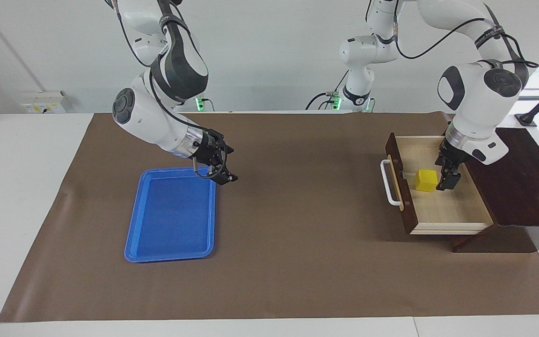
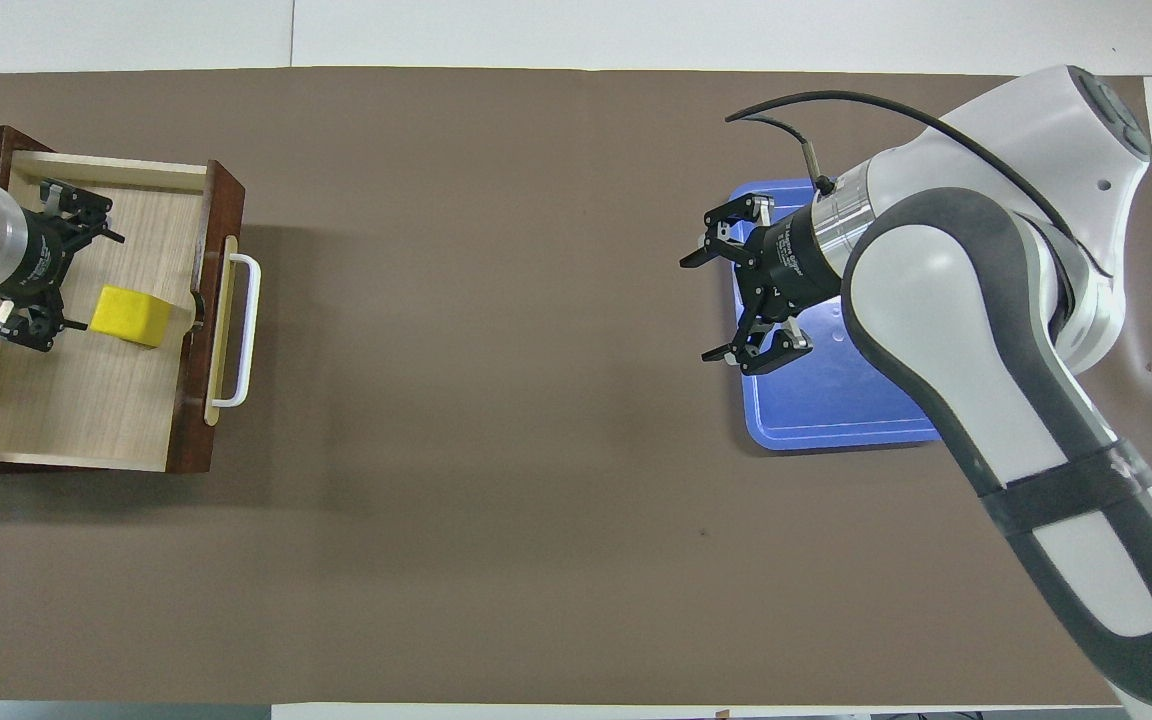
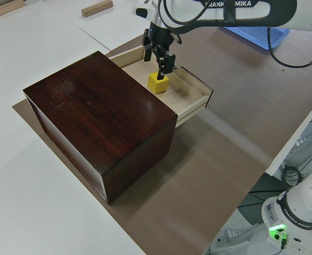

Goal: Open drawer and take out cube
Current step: 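Move the left gripper over the yellow cube inside the open drawer, then lower the left gripper and close it on the yellow cube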

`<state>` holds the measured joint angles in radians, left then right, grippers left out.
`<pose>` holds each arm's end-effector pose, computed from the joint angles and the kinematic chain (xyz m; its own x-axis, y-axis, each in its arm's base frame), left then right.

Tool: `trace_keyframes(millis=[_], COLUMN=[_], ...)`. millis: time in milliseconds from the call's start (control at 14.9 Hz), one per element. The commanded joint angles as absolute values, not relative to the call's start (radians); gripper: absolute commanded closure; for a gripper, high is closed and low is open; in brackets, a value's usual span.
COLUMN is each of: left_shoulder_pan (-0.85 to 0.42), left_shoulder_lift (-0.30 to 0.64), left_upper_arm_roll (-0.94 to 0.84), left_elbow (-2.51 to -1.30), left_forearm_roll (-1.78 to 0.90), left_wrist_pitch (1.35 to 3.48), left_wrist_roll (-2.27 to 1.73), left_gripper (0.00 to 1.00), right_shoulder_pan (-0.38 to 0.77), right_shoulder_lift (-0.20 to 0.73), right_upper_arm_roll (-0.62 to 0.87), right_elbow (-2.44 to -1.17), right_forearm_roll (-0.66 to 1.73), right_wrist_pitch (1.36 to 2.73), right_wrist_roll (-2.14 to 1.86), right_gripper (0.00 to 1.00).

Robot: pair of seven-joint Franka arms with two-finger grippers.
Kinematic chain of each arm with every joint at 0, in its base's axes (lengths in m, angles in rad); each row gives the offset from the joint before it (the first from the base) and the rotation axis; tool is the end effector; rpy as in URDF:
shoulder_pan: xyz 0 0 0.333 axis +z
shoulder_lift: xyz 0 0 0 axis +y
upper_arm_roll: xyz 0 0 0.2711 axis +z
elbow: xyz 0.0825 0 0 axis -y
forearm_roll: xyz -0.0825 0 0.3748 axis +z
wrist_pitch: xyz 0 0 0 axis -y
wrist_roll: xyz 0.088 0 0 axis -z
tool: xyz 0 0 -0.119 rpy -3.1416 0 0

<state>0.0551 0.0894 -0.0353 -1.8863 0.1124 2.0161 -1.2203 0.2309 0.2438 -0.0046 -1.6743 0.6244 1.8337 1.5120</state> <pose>0.5760 0.0195 0.4089 0.3658 0.9245 0.1070 0.9298 -0.3681 0.0015 0.5819 0.1894 0.4165 0.0465 -0.8302 -0.5555 -0.9879 -0.1208 0.0978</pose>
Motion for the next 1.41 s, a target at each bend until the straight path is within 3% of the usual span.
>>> trace_keyframes(millis=[0, 940, 1007, 1075, 1276, 1343], left_shoulder_pan=[0.06, 0.055, 0.052, 0.052, 0.054, 0.054], left_shoulder_lift=[0.041, 0.052, 0.052, 0.052, 0.058, 0.063], left_upper_arm_roll=[-0.043, -0.043, -0.043, -0.043, -0.043, -0.043], left_elbow=[-1.963, -2.008, -2.008, -2.008, -1.993, -1.973], left_forearm_roll=[0.1, 0.1, 0.1, 0.1, 0.101, 0.101], left_wrist_pitch=[2.057, 2.129, 2.129, 2.129, 2.126, 2.117], left_wrist_roll=[-1.241, -1.365, -1.365, -1.361, -1.355, -1.355], left_gripper=[0.0, 0.01, 0.08, 0.38, 0.93, 1.0], right_shoulder_pan=[0.227, 0.239, 0.239, 0.239, 0.239, 0.239], right_shoulder_lift=[0.225, 0.229, 0.23, 0.23, 0.229, 0.229], right_upper_arm_roll=[0.0, 0.0, 0.0, 0.0, 0.0, 0.0], right_elbow=[-1.694, -1.69, -1.69, -1.69, -1.692, -1.692], right_forearm_roll=[0.643, 0.629, 0.627, 0.627, 0.627, 0.626], right_wrist_pitch=[1.853, 1.887, 1.885, 1.893, 1.891, 1.891], right_wrist_roll=[1.548, 1.516, 1.514, 1.513, 1.513, 1.511], right_gripper=[0.0, 0.0, 0.0, 0.0, 0.0, 0.0])
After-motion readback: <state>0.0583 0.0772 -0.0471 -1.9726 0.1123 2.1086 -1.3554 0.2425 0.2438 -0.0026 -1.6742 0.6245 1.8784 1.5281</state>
